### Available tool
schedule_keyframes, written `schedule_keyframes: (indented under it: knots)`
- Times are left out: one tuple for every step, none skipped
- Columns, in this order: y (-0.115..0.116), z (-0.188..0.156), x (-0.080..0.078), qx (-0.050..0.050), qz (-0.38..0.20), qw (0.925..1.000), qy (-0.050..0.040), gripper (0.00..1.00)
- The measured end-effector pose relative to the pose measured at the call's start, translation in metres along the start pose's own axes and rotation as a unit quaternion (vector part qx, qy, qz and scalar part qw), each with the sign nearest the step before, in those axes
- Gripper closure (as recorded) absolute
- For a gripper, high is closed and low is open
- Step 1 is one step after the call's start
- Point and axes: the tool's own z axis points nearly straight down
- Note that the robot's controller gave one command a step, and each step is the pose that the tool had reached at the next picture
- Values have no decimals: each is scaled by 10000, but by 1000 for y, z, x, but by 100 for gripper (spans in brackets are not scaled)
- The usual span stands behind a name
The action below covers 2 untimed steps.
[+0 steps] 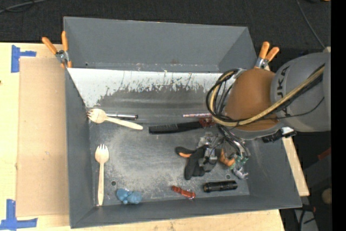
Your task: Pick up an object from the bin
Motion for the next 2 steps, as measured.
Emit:
schedule_keyframes:
  knots:
    - [0, 1, 0, -1, -2, 10000, -2, 0]
    - [0, 0, 0, -1, -4, 10000, -5, 100]
